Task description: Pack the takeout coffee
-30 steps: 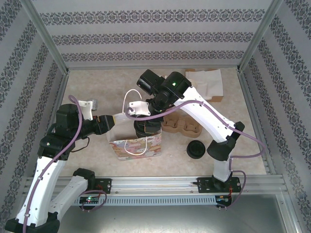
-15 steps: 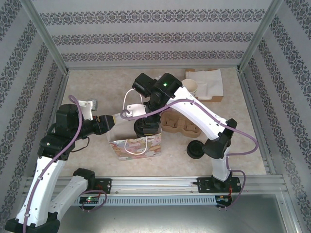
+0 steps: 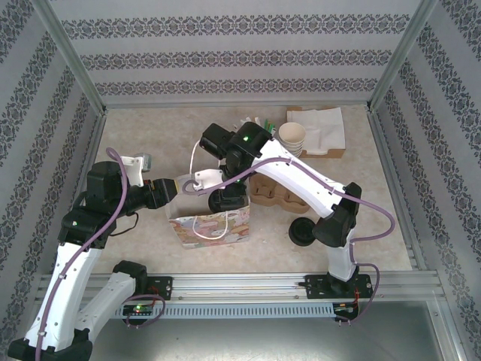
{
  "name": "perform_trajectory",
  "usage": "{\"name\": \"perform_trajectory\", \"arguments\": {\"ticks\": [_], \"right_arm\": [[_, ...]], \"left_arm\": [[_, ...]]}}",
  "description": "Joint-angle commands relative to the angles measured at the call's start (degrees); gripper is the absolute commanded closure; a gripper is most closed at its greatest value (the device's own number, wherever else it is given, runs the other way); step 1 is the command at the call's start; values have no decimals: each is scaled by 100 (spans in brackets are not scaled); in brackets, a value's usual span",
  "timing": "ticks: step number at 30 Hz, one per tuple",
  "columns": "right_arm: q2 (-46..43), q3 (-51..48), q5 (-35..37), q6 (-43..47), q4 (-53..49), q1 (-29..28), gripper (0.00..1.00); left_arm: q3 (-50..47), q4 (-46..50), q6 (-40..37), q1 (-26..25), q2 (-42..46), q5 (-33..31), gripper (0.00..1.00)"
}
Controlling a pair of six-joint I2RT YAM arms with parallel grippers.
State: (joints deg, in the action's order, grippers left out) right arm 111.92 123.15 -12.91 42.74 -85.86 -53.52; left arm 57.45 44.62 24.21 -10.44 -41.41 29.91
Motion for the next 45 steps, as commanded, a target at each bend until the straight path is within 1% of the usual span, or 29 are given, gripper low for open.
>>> {"name": "perform_trajectory", "arguments": {"ticks": [1,20,35,45], "right_arm": [[-87,-98,136,172,68,-71,49],[-65,-463,386,264,232,-199,49],[-140,-901,438,165,621,-265,49],[-222,-1255,603,103,824,-300,50]], "left_arm": [[-45,121,-46,-25,60,-33,48],[-110,109,-30,-27,45,-126,48],[-171,84,-9,-23,10,-109,48],[-212,24,-10,-28,-44,-108,48]]}}
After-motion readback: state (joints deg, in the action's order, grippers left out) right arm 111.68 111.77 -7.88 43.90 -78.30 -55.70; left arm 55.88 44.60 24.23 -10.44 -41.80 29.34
